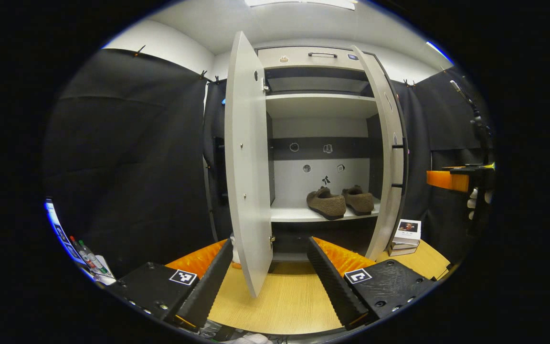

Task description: Grab one shoe with the right hand and put it into the shoe cabinet, grab the other shoe with the left hand and put it into the shoe cabinet; then close the right door with the right hand and the left door with the left hand.

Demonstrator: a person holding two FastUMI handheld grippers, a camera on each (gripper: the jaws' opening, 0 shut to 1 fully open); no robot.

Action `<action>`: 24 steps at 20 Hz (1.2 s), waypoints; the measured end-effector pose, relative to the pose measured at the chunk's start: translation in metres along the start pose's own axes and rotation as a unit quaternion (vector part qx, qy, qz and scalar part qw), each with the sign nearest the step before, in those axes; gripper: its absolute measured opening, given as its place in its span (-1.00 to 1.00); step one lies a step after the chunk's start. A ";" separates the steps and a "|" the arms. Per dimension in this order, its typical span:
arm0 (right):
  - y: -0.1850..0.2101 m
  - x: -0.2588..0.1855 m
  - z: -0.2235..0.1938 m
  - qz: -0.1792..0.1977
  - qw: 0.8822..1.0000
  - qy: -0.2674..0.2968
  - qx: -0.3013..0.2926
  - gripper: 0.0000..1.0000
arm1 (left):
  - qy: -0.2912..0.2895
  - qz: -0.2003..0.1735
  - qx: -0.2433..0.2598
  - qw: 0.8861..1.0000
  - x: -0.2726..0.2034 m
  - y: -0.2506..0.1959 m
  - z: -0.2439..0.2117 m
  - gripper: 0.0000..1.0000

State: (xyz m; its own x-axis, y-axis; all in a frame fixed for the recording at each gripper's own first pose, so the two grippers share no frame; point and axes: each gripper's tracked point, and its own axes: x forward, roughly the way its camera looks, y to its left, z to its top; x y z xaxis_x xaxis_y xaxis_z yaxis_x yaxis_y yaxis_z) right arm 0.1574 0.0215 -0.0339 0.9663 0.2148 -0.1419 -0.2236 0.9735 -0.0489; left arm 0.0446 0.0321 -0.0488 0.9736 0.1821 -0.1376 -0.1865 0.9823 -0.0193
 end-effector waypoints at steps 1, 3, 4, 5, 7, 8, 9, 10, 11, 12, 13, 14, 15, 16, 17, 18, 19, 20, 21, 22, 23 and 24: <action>-0.001 -0.006 -0.002 -0.008 1.000 0.003 -0.002 1.00 | -0.004 0.000 0.002 1.000 0.003 0.005 0.003 0.93; 0.000 -0.020 -0.010 -0.018 1.000 0.011 0.004 1.00 | -0.010 0.000 0.009 1.000 0.008 0.018 0.009 0.93; 0.002 -0.026 -0.015 -0.024 1.000 0.016 0.010 1.00 | -0.013 0.002 0.013 1.000 0.013 0.028 0.011 0.92; 0.006 -0.034 -0.022 -0.028 0.999 0.021 0.017 1.00 | -0.016 0.004 0.015 1.000 0.018 0.039 0.013 0.92; 0.015 -0.049 -0.040 -0.037 0.998 0.036 0.027 1.00 | -0.023 0.015 0.018 0.999 0.028 0.064 0.022 0.93; 0.020 -0.057 -0.049 -0.042 0.998 0.042 0.031 1.00 | -0.028 0.021 0.019 0.999 0.034 0.076 0.025 0.92; 0.026 -0.064 -0.058 -0.045 0.997 0.049 0.032 1.00 | -0.031 0.026 0.020 0.999 0.041 0.087 0.029 1.00; 0.031 -0.071 -0.068 -0.048 0.997 0.057 0.033 1.00 | -0.032 0.031 0.025 0.999 0.048 0.098 0.032 0.92; 0.035 -0.078 -0.076 -0.051 0.996 0.066 0.037 1.00 | -0.034 0.040 0.029 0.998 0.057 0.113 0.035 0.92; 0.038 -0.084 -0.083 -0.053 0.995 0.073 0.043 1.00 | -0.039 0.048 0.033 0.998 0.066 0.124 0.040 1.00; 0.041 -0.090 -0.088 -0.056 0.994 0.080 0.049 1.00 | -0.047 0.055 0.031 0.997 0.076 0.135 0.047 1.00; 0.041 -0.094 -0.094 -0.060 0.993 0.085 0.052 1.00 | -0.050 0.062 0.028 0.996 0.088 0.143 0.051 0.92; 0.041 -0.098 -0.098 -0.065 0.992 0.090 0.053 1.00 | -0.043 0.064 0.023 0.997 0.099 0.148 0.051 0.92; 0.040 -0.100 -0.101 -0.069 0.992 0.093 0.055 1.00 | -0.045 0.073 0.021 0.996 0.108 0.156 0.053 0.93; 0.040 -0.101 -0.103 -0.073 0.991 0.095 0.058 1.00 | -0.046 0.078 0.019 0.996 0.118 0.163 0.055 0.92; 0.039 -0.101 -0.105 -0.075 0.991 0.096 0.061 1.00 | -0.042 0.077 0.016 0.996 0.126 0.165 0.056 0.92; 0.037 -0.102 -0.105 -0.079 0.990 0.097 0.063 1.00 | -0.043 0.076 0.012 0.996 0.133 0.167 0.058 0.92; 0.035 -0.102 -0.105 -0.083 0.990 0.098 0.063 1.00 | -0.043 0.074 0.008 0.996 0.138 0.168 0.060 0.92; 0.033 -0.102 -0.104 -0.086 0.990 0.097 0.063 1.00 | -0.049 0.074 0.006 0.996 0.140 0.170 0.065 0.88; 0.031 -0.102 -0.104 -0.089 0.989 0.097 0.062 1.00 | -0.055 0.072 0.002 0.996 0.142 0.170 0.069 0.87; 0.029 -0.102 -0.103 -0.092 0.989 0.097 0.063 1.00 | -0.058 0.068 -0.002 0.996 0.142 0.169 0.072 0.87; 0.028 -0.100 -0.103 -0.092 0.989 0.096 0.064 1.00 | -0.057 0.064 -0.003 0.996 0.143 0.168 0.072 0.87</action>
State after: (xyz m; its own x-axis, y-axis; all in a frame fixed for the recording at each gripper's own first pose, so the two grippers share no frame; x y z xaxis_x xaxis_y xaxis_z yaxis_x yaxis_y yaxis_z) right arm 0.0408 0.0195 -0.1233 0.9441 0.0251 -0.3287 -0.0153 0.9994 0.0323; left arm 0.1623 0.2266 -0.0001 0.9506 0.3093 -0.0257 -0.3098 0.9507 -0.0145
